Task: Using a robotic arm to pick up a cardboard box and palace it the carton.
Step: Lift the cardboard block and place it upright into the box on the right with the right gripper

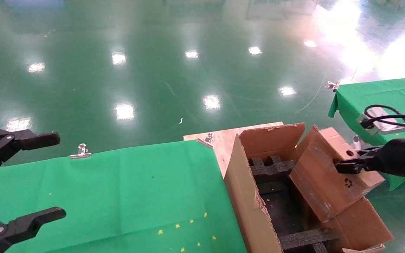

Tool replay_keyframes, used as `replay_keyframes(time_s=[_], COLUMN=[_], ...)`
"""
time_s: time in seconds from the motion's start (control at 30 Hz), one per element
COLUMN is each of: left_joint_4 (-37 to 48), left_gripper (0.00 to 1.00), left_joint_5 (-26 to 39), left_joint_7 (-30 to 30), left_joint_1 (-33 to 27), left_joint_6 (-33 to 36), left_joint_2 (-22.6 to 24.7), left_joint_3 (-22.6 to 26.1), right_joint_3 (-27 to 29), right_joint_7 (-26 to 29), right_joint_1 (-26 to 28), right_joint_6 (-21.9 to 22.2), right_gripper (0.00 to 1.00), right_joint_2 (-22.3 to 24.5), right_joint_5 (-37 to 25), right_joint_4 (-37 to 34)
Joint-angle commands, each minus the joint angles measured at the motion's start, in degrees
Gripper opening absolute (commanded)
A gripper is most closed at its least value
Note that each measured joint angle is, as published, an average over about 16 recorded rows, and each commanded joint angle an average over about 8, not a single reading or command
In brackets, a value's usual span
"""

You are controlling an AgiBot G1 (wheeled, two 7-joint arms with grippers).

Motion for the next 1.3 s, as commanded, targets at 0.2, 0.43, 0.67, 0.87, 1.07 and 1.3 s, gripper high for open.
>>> replay_keyframes(time_s=[0.2,0.43,0.67,0.87,1.07,1.3], left_joint_4=[0.0,0.0,0.0,0.0,0.0,0.0], left_gripper=[1.00,1.00,1.00,1.00,1.00,1.00], left_joint_5=[0.0,0.0,0.0,0.0,0.0,0.0], left_joint_7=[0.0,0.0,0.0,0.0,0.0,0.0], left_joint_1=[0.0,0.0,0.0,0.0,0.0,0.0], left_joint_6=[0.0,0.0,0.0,0.0,0.0,0.0], left_joint_2=[0.0,0.0,0.0,0.0,0.0,0.0], left_joint_3=[0.0,0.0,0.0,0.0,0.0,0.0], right_joint_3=[-1.0,-1.8,-2.4,-2.8,-3.5,-4.3], right_joint_7=[8.0,11.6,14.1,16.4,18.4,21.0], right_joint_1=[-1.1,-1.7,-2.2,-2.7,-3.5,-5.0], right_joint_6=[0.0,0.1,1.2,1.4,2.1,4.7], right_gripper=[0.00,0.00,0.00,0.00,0.00,0.00], right_joint_2=[-1.8,-2.8,-2.8,-3.2,-3.9,-4.6], right_joint_5=[-1.1,-3.9,-6.9,-8.0,-9.7,-12.6], right_joint_4=[0.0,0.0,0.1,0.2,0.2,0.2])
